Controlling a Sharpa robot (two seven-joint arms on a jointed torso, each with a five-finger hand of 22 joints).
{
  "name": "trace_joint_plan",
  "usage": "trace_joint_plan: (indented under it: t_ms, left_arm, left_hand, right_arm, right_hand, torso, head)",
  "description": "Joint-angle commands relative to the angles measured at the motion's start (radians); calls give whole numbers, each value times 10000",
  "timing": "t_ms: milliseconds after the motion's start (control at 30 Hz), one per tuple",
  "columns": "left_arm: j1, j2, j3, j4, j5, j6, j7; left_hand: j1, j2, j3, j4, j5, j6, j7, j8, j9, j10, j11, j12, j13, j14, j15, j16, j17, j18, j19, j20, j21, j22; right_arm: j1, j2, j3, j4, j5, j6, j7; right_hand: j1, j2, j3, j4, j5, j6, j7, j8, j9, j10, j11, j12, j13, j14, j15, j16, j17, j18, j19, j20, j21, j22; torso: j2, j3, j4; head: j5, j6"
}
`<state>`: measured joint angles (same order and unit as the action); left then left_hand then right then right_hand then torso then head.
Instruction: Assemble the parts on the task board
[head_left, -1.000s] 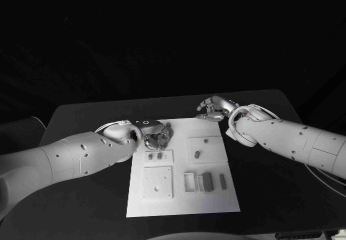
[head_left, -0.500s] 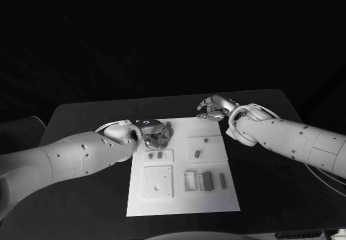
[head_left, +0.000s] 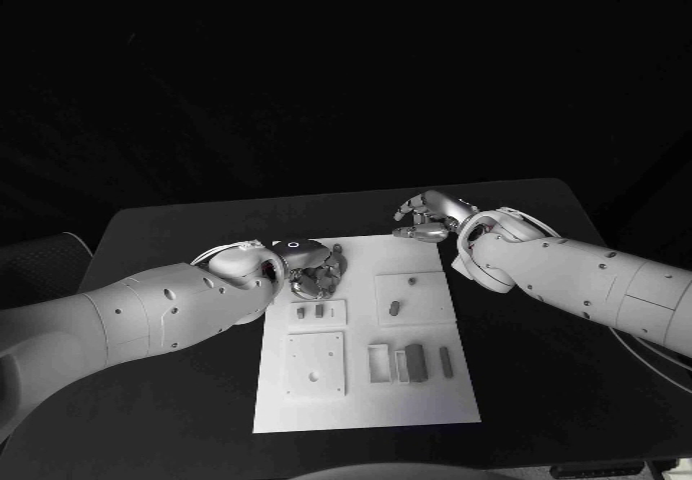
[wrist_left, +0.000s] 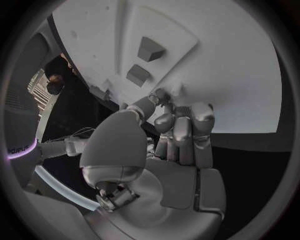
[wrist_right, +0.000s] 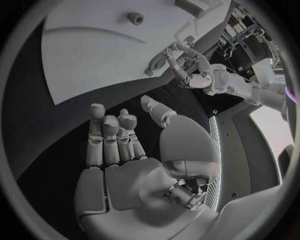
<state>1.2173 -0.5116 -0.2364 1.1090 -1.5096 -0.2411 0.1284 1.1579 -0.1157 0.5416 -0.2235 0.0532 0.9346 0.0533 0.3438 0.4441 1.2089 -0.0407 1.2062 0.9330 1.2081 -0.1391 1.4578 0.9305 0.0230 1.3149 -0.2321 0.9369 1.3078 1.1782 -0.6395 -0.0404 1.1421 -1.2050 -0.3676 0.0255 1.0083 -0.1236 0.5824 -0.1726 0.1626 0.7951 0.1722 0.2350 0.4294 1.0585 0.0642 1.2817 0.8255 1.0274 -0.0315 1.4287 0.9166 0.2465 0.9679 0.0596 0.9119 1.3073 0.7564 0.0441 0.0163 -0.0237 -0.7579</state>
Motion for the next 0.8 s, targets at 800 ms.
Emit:
trace_joint_plan:
  t_ms: [800]
  left_arm:
    - [-2, -7, 2, 59, -94, -91, 52]
  left_hand:
    - [-4, 360, 18, -44, 38, 1551, 50, 214, 301, -71, -131, 57, 61, 2, -205, -40, 66, 1119, -72, -57, 71, 165]
  right_arm:
    - [-4, 0, 1, 18, -7, 73, 72]
  right_hand:
    - [-48, 36, -20, 14, 45, -8, 70, 49, -18, -39, 12, 51, -13, -21, -79, 64, -12, 153, 2, -50, -41, 73]
  torso:
    - [-3, -6, 2]
  head:
    - [-30, -1]
